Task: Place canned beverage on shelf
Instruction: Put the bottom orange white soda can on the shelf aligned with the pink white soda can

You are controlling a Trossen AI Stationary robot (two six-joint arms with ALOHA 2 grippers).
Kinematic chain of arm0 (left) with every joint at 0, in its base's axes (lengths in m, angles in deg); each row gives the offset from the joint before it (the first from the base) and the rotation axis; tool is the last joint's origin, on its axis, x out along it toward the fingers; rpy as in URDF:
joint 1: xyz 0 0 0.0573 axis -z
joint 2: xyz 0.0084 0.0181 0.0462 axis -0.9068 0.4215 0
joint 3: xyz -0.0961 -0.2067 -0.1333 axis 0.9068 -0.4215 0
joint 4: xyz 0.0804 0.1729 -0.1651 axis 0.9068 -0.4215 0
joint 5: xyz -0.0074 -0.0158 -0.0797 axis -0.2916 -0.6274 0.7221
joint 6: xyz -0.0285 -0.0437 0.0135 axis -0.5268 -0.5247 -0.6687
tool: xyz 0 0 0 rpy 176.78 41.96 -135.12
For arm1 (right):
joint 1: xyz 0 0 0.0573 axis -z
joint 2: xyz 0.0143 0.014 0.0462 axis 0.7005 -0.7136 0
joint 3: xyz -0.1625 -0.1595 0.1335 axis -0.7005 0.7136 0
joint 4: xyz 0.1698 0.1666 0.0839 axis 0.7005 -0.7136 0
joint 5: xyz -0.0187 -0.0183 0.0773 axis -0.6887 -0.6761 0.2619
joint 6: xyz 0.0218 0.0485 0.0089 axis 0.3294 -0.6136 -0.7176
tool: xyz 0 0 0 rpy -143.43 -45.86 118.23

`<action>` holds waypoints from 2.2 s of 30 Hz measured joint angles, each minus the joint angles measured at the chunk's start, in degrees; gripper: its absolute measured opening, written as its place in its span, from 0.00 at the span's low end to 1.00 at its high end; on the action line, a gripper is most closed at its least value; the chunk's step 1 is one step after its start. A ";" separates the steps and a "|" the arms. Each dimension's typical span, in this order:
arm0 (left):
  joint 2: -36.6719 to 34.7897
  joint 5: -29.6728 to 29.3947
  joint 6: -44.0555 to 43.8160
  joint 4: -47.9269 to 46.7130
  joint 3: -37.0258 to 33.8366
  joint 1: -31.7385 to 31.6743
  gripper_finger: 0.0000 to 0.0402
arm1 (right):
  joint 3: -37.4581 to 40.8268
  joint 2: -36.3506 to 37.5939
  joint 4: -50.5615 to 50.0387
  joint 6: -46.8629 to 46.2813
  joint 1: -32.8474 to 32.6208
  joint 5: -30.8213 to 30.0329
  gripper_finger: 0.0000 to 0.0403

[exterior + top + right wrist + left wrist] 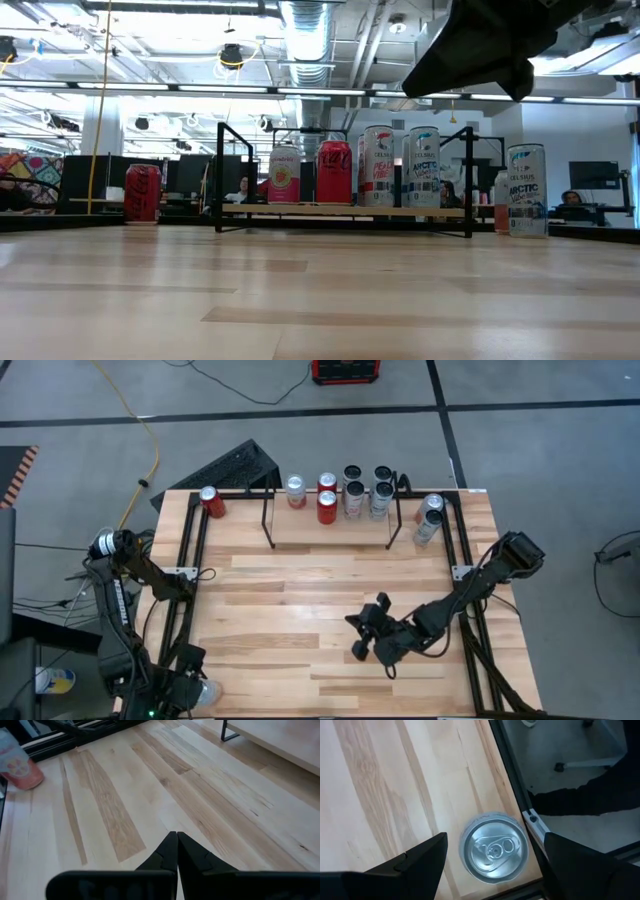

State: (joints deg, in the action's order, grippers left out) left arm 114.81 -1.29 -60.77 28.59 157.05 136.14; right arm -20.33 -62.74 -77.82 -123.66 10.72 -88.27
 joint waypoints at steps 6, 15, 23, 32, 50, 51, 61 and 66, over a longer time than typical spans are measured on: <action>2.25 -0.38 0.43 0.19 0.00 -0.02 0.79 | 0.00 0.00 0.10 0.18 -0.81 -0.02 0.07; 6.20 2.78 3.33 0.46 0.02 -0.66 0.79 | 0.00 0.00 0.12 0.17 -0.82 -0.02 0.07; 8.90 4.15 4.03 0.07 0.10 -0.85 0.79 | 0.00 0.00 0.20 0.15 -0.84 -0.04 0.07; 9.27 5.40 4.08 -0.04 0.11 -1.50 0.79 | 0.02 0.00 0.40 0.12 -0.84 -0.02 0.07; 9.46 8.42 3.00 4.01 -5.60 -3.95 0.79 | 0.02 0.00 0.60 0.13 -1.95 -0.07 0.07; 9.47 8.49 2.95 4.01 -5.60 -4.28 0.79 | 0.02 0.00 0.62 0.13 -2.19 -0.07 0.07; 9.23 15.34 6.26 2.58 -5.32 -7.66 0.69 | 0.02 0.00 0.58 0.13 -3.46 -0.15 0.07; 8.10 14.18 14.26 -4.42 -1.50 -12.00 0.69 | 0.02 0.00 0.58 0.41 -3.44 -0.15 0.07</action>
State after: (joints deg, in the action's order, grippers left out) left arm 122.90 12.90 -46.51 24.17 155.55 124.14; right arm -20.31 -62.74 -77.25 -123.26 7.28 -88.42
